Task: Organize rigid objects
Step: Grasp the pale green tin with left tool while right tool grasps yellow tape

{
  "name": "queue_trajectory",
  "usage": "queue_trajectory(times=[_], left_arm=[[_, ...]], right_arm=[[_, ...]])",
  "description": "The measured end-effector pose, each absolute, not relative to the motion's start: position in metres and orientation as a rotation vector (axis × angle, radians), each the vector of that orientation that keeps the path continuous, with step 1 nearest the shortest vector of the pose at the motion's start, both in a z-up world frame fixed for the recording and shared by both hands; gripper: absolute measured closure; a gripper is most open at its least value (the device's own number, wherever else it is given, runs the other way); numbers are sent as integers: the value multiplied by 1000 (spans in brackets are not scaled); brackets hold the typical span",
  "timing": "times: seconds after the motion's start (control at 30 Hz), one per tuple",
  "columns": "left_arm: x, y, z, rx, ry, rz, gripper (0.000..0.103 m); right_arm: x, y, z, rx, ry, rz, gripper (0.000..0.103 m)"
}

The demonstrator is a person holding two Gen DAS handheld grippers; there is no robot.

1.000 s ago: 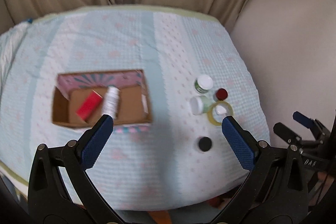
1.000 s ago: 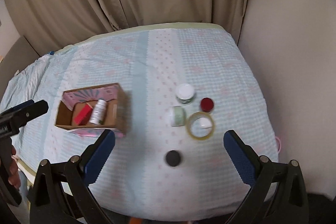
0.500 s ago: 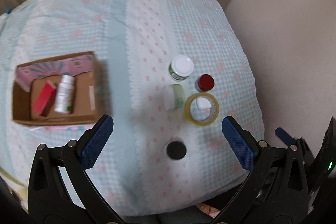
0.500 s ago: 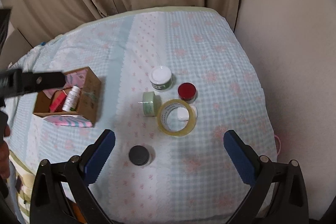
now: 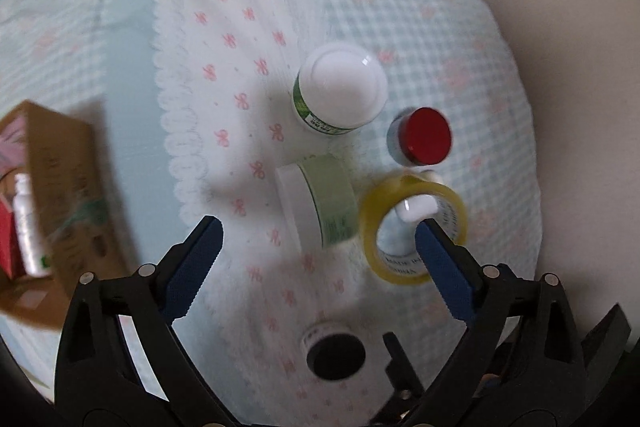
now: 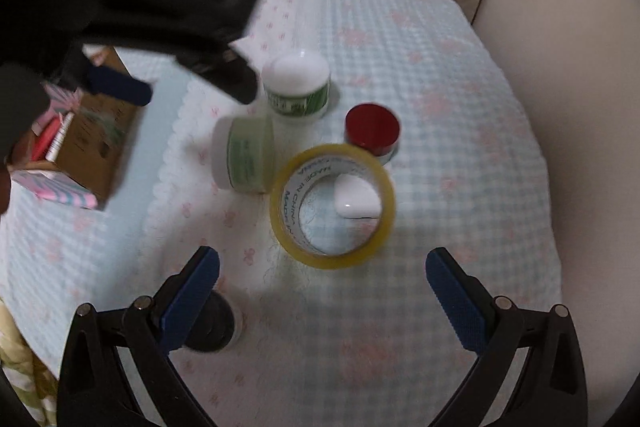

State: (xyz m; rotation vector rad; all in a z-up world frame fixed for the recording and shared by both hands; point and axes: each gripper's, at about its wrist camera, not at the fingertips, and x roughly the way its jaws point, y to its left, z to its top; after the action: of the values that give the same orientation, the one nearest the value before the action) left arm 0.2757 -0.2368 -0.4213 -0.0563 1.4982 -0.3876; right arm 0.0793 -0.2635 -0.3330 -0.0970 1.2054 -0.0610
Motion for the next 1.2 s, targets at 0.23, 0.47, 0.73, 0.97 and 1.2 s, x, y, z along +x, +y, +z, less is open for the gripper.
queue_trajectory(times=[0.23, 0.47, 0.73, 0.97, 1.2], left_arm=[[288, -251, -465, -16, 1573, -405, 17], [290, -257, -487, -25, 1615, -401, 27], [291, -260, -499, -33, 1640, -407, 46], [295, -269, -498, -23, 1617, -401, 50], [303, -268, -487, 4, 1573, -392, 59]], right_arm=[[92, -265, -371, -175, 1176, -133, 0], [99, -266, -393, -235, 1145, -123, 0], [114, -271, -405, -295, 1102, -101, 0], [120, -271, -407, -295, 1107, -81, 6], [125, -278, -405, -279, 1119, -75, 6]])
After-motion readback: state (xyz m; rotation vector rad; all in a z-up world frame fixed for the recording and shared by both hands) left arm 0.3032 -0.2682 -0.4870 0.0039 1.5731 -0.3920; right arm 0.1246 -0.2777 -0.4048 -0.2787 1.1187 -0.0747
